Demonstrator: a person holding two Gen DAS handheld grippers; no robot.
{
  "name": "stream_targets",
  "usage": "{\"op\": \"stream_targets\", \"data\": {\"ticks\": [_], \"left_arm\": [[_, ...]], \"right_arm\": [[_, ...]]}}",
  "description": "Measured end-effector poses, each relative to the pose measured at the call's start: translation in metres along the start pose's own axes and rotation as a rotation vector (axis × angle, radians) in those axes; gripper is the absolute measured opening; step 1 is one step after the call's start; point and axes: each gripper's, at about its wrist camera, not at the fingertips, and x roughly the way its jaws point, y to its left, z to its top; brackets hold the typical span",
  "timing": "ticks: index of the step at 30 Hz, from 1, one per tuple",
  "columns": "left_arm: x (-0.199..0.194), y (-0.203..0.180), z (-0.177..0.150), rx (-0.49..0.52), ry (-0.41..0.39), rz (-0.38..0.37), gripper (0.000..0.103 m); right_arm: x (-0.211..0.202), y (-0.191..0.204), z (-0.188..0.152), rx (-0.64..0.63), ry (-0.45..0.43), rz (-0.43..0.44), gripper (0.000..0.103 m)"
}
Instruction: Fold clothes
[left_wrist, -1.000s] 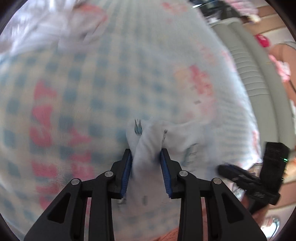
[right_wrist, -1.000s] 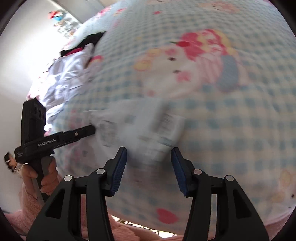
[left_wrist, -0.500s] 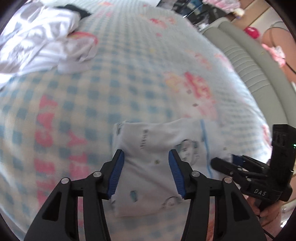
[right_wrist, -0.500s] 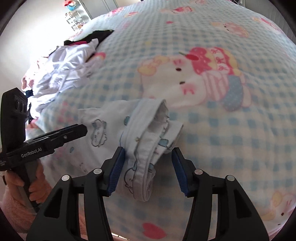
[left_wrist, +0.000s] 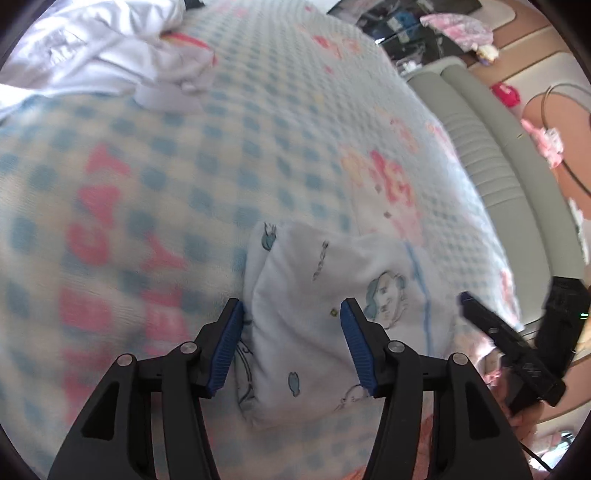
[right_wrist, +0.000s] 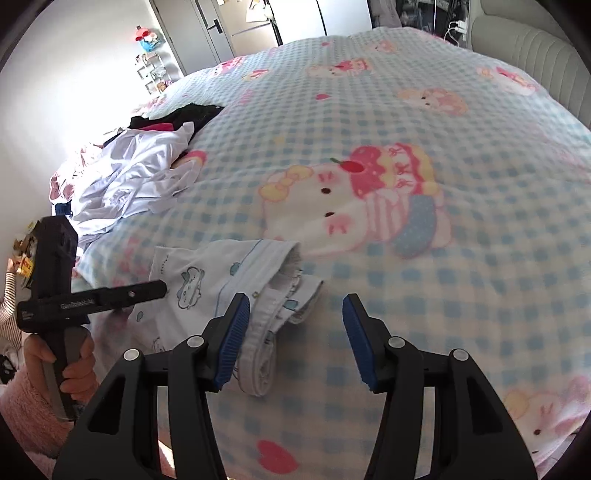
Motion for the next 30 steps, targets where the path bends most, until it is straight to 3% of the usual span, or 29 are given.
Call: {"op": "stream_targets", "data": {"ticks": [5, 11, 14, 15, 16, 18, 19, 25, 26, 27, 28, 30], "left_arm": [[0.003, 0.000, -0.004, -0.019, -0.019, 0.048, 0.055], [-0.005, 0.020, -0.004, -0.078, -0.013, 0.010, 0.048], [0.001, 0.025, -0.001, -0.118, -0.006, -0.044, 0.048], [0.004, 0.028, 0.001, -0.143, 0.011, -0.096, 0.051], [0.007, 0.032, 0.003, -0.174, 0.040, -0.173, 0.054], [0.012, 0.037, 0.006, -0.210, 0.068, -0.243, 0.059], [0.013, 0.037, 0.008, -0.211, 0.076, -0.246, 0.059], [0.029, 0.023, 0.012, -0.129, 0.123, -0.134, 0.060], [0.027, 0.019, 0.012, -0.113, 0.121, -0.126, 0.058], [0.024, 0.012, 0.012, -0.093, 0.115, -0.127, 0.046], [0.021, 0.005, 0.012, -0.072, 0.109, -0.129, 0.041], [0.017, -0.009, 0.012, -0.031, 0.096, -0.116, 0.036]], "right_arm": [[0.007, 0.005, -0.005, 0.027, 0.048, 0.100, 0.055], [0.035, -0.004, -0.010, 0.083, 0.090, 0.007, 0.054], [0.026, -0.012, -0.009, 0.100, 0.049, -0.023, 0.054], [0.021, -0.013, -0.009, 0.100, 0.028, -0.029, 0.057], [0.018, -0.015, -0.008, 0.110, 0.017, 0.017, 0.057], [0.020, -0.019, -0.008, 0.143, 0.042, 0.139, 0.058], [0.025, -0.020, -0.008, 0.158, 0.069, 0.192, 0.058], [0.064, -0.018, -0.012, 0.183, 0.175, 0.213, 0.070], [0.069, -0.019, -0.013, 0.197, 0.186, 0.221, 0.069], [0.072, -0.019, -0.013, 0.205, 0.194, 0.228, 0.057], [0.069, -0.016, -0.011, 0.193, 0.186, 0.231, 0.039], [0.063, -0.011, -0.008, 0.168, 0.172, 0.239, 0.035]]}}
